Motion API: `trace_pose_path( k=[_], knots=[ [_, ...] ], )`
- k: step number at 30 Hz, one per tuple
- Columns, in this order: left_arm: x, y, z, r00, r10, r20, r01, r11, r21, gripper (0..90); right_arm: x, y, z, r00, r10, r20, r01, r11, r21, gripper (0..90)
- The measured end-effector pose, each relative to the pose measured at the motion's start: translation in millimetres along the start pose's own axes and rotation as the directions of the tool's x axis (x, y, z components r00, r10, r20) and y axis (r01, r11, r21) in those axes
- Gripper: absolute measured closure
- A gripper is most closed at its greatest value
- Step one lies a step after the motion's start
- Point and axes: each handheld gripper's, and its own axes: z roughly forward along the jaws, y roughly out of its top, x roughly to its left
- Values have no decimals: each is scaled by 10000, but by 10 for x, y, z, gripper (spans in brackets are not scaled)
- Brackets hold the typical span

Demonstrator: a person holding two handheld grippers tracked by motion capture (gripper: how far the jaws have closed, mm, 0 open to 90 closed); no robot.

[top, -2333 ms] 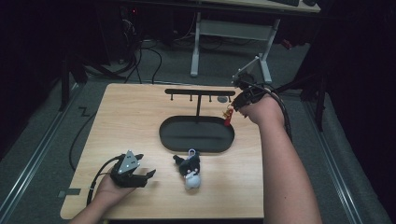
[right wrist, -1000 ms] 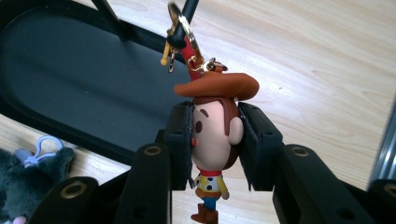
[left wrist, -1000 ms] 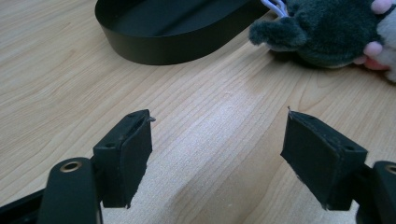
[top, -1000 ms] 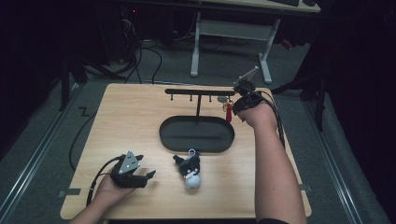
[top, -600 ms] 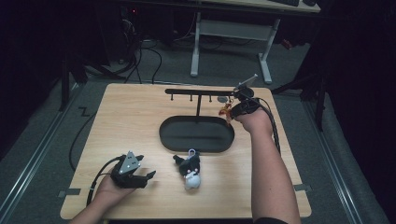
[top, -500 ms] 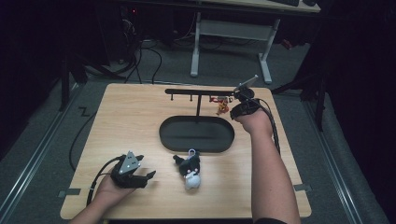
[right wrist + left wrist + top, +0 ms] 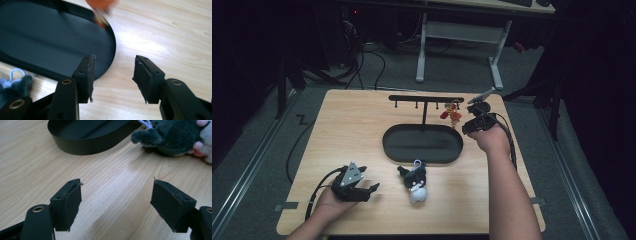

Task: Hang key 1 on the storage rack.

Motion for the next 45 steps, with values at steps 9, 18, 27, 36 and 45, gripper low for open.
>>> trace_pose_path(
  k=[9, 18, 27, 36, 45],
  knots=[
    [-35, 25, 14, 9999, 142, 52, -142, 9999, 50, 253, 18, -488, -15, 9993, -367, 42, 369, 9976, -593, 436],
    [-70, 55, 25, 9999, 39, 125, -41, 9998, 168, 292, 120, -1208, 203, 9997, -228, -66, 212, 9817, -1894, 432],
    [-149, 51, 59, 9994, 297, 199, -305, 9987, 402, 310, 121, -1947, 434, 9993, -297, 242, 359, 9448, -3257, 438],
    [-312, 102, 104, 9964, 332, 777, -396, 9958, 822, 426, 112, -2561, 379, 9999, -47, -138, -26, 8704, -4923, 452],
    [-486, 376, 329, 9995, -264, -165, 275, 9969, 741, 847, 165, -2511, 415, 9945, -841, -623, 387, 8482, -5283, 484]
  ],
)
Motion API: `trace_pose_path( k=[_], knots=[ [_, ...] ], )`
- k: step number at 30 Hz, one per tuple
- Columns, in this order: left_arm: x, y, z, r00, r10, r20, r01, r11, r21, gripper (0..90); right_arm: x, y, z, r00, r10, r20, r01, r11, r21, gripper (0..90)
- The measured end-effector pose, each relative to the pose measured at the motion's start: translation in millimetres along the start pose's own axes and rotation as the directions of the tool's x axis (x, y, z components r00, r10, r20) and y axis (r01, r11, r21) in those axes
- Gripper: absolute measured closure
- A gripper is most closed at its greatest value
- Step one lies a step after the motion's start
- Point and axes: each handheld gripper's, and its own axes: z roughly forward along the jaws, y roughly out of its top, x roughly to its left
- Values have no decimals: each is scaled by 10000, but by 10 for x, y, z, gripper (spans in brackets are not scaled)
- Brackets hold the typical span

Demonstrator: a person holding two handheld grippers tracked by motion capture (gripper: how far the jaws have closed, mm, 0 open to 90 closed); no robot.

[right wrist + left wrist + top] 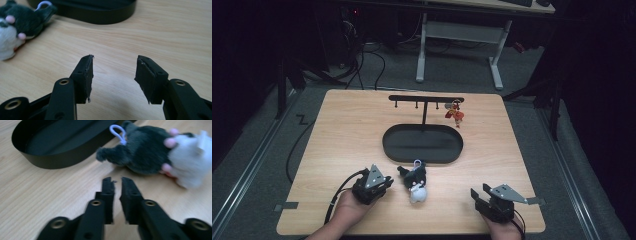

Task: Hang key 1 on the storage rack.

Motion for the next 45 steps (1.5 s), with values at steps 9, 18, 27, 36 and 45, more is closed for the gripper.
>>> trace_pose_path(
  k=[9, 18, 27, 36, 45],
  knots=[
    [-278, 199, 341, 9998, 35, 183, -47, 9979, 639, 852, 131, 46, 42, 9904, -909, -1040, 909, 9958, -54, 488],
    [-745, 372, 528, 9913, 719, 1101, -801, 9942, 722, 842, -44, 41, -80, 9965, -313, -777, 281, 9987, -416, 492],
    [-1067, 678, 726, 9745, 1299, 1828, -1423, 9882, 561, 842, -138, 6, -65, 9979, 156, -630, -173, 9995, -273, 494],
    [-999, 585, 676, 9804, 1016, 1687, -1107, 9928, 454, 793, -227, -55, -56, 9970, 614, -481, -621, 9980, -123, 489],
    [-1124, 665, 767, 9716, 1312, 1971, -1411, 9893, 367, 796, -212, -55, -64, 9965, 721, -412, -726, 9973, -125, 488]
  ],
)
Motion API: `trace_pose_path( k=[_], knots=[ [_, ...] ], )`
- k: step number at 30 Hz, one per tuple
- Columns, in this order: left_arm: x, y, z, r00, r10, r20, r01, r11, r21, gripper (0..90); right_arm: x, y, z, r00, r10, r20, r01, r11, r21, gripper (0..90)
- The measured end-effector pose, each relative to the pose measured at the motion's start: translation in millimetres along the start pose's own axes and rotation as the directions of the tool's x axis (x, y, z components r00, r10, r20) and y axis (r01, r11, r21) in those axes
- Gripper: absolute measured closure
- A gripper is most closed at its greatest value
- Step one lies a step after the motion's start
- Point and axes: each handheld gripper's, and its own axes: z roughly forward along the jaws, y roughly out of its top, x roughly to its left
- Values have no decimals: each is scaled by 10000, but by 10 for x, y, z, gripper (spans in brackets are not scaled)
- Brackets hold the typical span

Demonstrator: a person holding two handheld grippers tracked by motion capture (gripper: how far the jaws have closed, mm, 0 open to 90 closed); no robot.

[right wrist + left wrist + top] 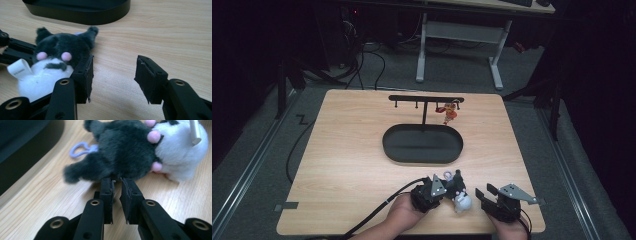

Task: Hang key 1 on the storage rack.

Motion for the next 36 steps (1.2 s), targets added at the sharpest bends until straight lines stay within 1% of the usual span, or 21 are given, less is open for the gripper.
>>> trace_pose_path(
  k=[2, 4, 6, 9, 10, 11, 12, 15, 16, 17, 19, 21, 22, 23, 24, 25, 27, 28, 30, 34, 36],
  knots=[
    [-8, -10, 13, 10000, 62, 10, -62, 10000, 10, 789, -15, -5, -9, 10000, -27, 38, 27, 10000, -18, 488],
    [27, -54, -18, 9999, 83, -98, -83, 10000, 26, 769, -33, -16, -10, 10000, 55, 53, -54, 10000, -30, 487],
    [111, -124, -105, 9995, -123, -280, 121, 9999, -82, 754, -50, -33, 1, 9999, 121, 46, -122, 9999, 62, 485],
    [284, -270, -320, 9963, -273, -811, 256, 9994, -219, 695, -65, -60, 25, 9997, 234, 67, -236, 9995, 213, 479],
    [353, -333, -401, 9940, -327, -1045, 302, 9992, -255, 688, -71, -66, 33, 9998, 181, 73, -183, 9996, 227, 477],
    [449, -420, -506, 9900, -428, -1343, 395, 9988, -275, 674, -71, -69, 36, 9998, 179, 113, -182, 9995, 274, 475],
    [507, -477, -569, 9867, -479, -1553, 441, 9986, -274, 645, -65, -72, 41, 9996, 223, 163, -228, 9993, 300, 474],
    [758, -725, -811, 9695, -609, -2375, 625, 9980, -7, 539, -72, -71, 57, 9995, 189, 239, -196, 9993, 313, 470],
    [843, -813, -894, 9615, -636, -2672, 682, 9976, 79, 511, -76, -69, 62, 9994, 181, 287, -190, 9992, 344, 469],
    [929, -902, -981, 9537, -747, -2915, 808, 9967, 89, 486, -79, -69, 65, 9992, 188, 349, -200, 9992, 354, 469],
    [1110, -1079, -1142, 9428, -1242, -3093, 1296, 9916, -32, 462, -89, -74, 68, 9988, 101, 481, -118, 9993, 352, 468],
    [1281, -1258, -1261, 9222, -1611, -3516, 1688, 9856, -89, 433, -85, -79, 69, 9981, 139, 595, -163, 9991, 403, 467],
    [1357, -1347, -1307, 9126, -1892, -3625, 1955, 9805, -196, 422, -86, -80, 72, 9978, 107, 659, -137, 9989, 454, 466],
    [1425, -1427, -1348, 9041, -2235, -3643, 2271, 9733, -335, 411, -86, -81, 74, 9972, 102, 737, -139, 9987, 496, 465],
    [1483, -1492, -1381, 8983, -2543, -3584, 2548, 9659, -466, 403, -85, -80, 74, 9966, 94, 818, -137, 9985, 527, 465],
    [1531, -1534, -1411, 8950, -2760, -3504, 2770, 9596, -484, 395, -84, -79, 74, 9959, 79, 898, -127, 9985, 530, 464],
    [1576, -1570, -1465, 8873, -2951, -3544, 2882, 9547, -734, 367, -78, -72, 70, 9943, 94, 1066, -155, 9983, 559, 463],
    [1581, -1581, -1480, 8870, -2994, -3516, 2863, 9539, -900, 362, -78, -69, 69, 9936, 127, 1119, -188, 9984, 531, 462],
    [1578, -1583, -1474, 8869, -3024, -3492, 2867, 9531, -970, 347, -84, -65, 71, 9933, 194, 1141, -252, 9985, 496, 461],
    [1535, -1549, -1454, 8934, -2642, -3633, 2500, 9644, -864, 308, -82, -75, 90, 9922, 167, 1237, -252, 9974, 673, 460],
    [1532, -1546, -1467, 8940, -2688, -3584, 2514, 9632, -952, 301, -80, -74, 97, 9908, 152, 1344, -260, 9966, 784, 459]
  ],
)
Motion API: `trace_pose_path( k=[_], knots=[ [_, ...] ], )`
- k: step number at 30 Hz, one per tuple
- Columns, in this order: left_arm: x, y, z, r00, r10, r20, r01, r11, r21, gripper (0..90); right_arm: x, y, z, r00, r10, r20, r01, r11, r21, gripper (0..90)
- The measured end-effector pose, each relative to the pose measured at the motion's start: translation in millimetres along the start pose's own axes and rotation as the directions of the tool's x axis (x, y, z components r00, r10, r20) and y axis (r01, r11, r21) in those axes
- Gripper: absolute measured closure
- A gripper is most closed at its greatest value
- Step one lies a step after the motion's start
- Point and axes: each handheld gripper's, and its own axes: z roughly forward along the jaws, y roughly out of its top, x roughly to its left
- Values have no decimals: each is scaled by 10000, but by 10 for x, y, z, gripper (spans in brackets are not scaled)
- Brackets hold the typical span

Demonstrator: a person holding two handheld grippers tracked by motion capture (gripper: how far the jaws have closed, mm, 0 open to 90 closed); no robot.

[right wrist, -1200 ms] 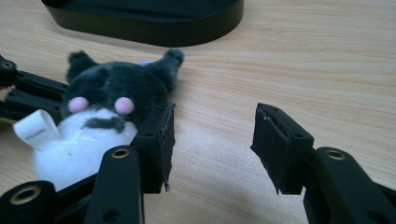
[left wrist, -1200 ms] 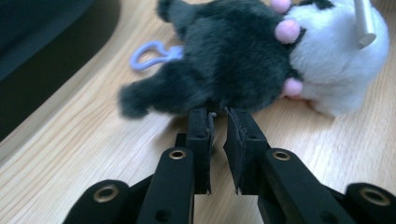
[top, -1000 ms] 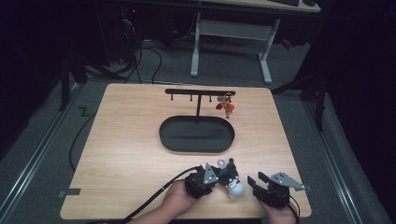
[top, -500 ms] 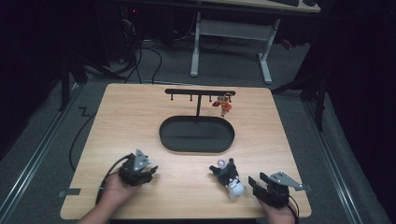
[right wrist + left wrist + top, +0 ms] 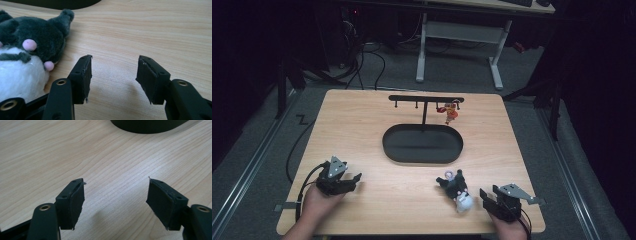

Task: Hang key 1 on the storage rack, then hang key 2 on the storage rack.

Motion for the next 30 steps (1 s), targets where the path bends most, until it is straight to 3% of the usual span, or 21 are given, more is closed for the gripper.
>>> trace_pose_path(
  k=[4, 12, 16, 19, 24, 30],
  knots=[
    [1, -14, -3, 9999, 34, 124, -34, 10000, 30, 288, 18, 50, -5, 9996, -155, 219, 155, 9999, -6, 450],
    [-34, 5, -27, 9991, 260, 340, -256, 9996, -114, 273, 43, 104, 113, 9999, -19, 99, 16, 9995, 315, 441],
    [-54, -24, -34, 9979, 478, 443, -477, 9989, -38, 268, 103, 142, 136, 9994, -337, 84, 331, 9976, 610, 435],
    [-41, -36, -68, 9978, 409, 526, -404, 9991, -105, 267, 150, 197, 121, 9985, -538, 30, 534, 9954, 794, 432],
    [-37, -25, -90, 9976, 177, 665, -158, 9995, -287, 268, 211, 289, 81, 9955, -945, 33, 929, 9840, 1523, 419],
    [-83, -3, -38, 9946, 500, 906, -477, 9985, -273, 267, 178, 439, 42, 9950, -997, -7, 966, 9632, 2508, 396]
  ],
)
